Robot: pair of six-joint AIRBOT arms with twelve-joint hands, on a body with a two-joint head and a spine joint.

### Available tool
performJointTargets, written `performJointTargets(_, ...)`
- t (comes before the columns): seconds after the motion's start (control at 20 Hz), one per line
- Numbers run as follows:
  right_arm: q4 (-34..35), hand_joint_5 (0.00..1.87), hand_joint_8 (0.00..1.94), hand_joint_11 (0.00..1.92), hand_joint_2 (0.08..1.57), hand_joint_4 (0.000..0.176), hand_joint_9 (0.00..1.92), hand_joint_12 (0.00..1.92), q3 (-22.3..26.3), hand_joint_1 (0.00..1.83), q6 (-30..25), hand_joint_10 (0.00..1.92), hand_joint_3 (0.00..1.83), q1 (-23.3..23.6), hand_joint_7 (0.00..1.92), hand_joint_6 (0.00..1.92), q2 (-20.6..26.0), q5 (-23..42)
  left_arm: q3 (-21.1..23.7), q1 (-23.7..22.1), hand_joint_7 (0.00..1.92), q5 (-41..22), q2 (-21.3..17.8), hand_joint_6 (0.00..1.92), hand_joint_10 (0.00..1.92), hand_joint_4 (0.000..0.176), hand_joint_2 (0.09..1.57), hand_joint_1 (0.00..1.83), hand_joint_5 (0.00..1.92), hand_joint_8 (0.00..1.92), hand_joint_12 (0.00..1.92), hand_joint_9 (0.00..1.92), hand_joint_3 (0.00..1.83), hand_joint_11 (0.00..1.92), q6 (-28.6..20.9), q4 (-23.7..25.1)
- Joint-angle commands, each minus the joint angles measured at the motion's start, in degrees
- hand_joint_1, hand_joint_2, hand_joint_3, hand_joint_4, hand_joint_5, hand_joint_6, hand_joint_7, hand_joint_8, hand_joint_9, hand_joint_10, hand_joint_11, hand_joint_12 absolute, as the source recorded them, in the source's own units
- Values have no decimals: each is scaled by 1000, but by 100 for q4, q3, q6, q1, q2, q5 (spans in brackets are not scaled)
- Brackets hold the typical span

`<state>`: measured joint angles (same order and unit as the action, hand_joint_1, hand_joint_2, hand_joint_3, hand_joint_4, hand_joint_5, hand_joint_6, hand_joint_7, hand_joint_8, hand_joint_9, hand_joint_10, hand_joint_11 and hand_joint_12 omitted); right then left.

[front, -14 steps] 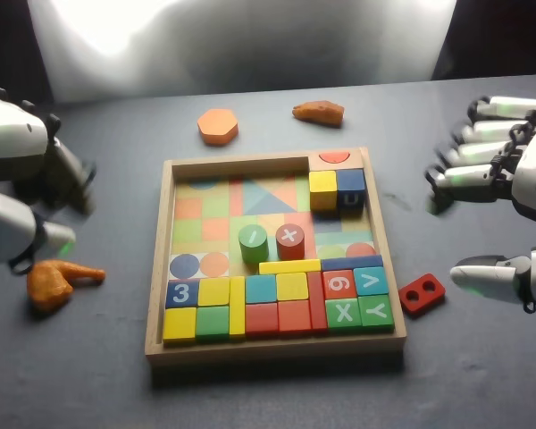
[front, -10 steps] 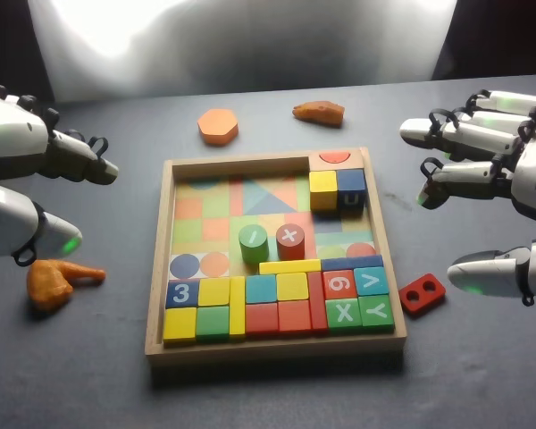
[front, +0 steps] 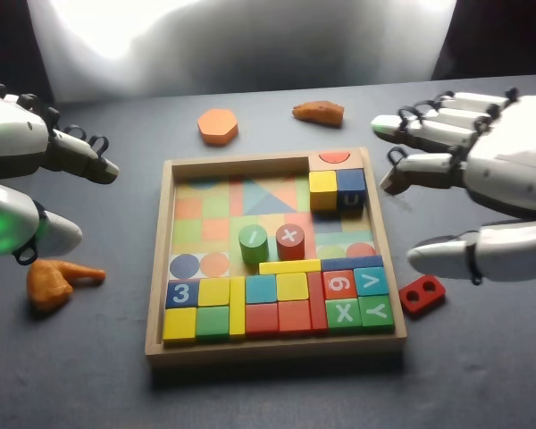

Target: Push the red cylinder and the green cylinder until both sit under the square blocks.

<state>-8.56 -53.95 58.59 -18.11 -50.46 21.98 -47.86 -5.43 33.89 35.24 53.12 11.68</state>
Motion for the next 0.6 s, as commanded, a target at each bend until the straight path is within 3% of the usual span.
performJointTargets(0.0, 100, 434, 1, 0, 1206, 0, 0, 773, -23, 39, 16, 218, 0, 102, 203, 465, -6, 350, -12, -64, 301, -418, -37, 13, 2, 38, 1363, 350, 277, 3, 1000, 348, 4, 0, 26, 99)
performJointTargets(0.05, 381, 462, 7, 0, 1200, 0, 0, 154, -74, 72, 199, 96, 0, 221, 178, 433, -160, 151, -8, -64, 299, -417, -37, 9, 1, 35, 1366, 342, 274, 2, 977, 339, 5, 0, 26, 99)
performJointTargets(0.1, 544, 435, 1, 0, 1209, 22, 0, 30, -139, 16, 325, 49, 3, 329, 140, 419, -298, -28, -6, -65, 300, -416, -37, 6, 1, 35, 1373, 317, 272, 2, 961, 333, 7, 0, 26, 98)
performJointTargets(0.3, 1433, 420, 1, 0, 1180, 30, 1, 0, -576, 68, 753, 35, 0, 688, 100, 394, -971, -620, -5, -68, 318, -416, -37, 11, 5, 33, 1362, 379, 292, 6, 972, 342, 0, 0, 26, 99)
performJointTargets(0.55, 1481, 518, 19, 0, 1151, 6, 0, 0, -876, 68, 801, 6, 0, 754, 160, 412, -1479, -599, -10, -64, 301, -416, -38, 3, 1, 26, 1367, 372, 281, 1, 975, 326, 1, 0, 26, 100)
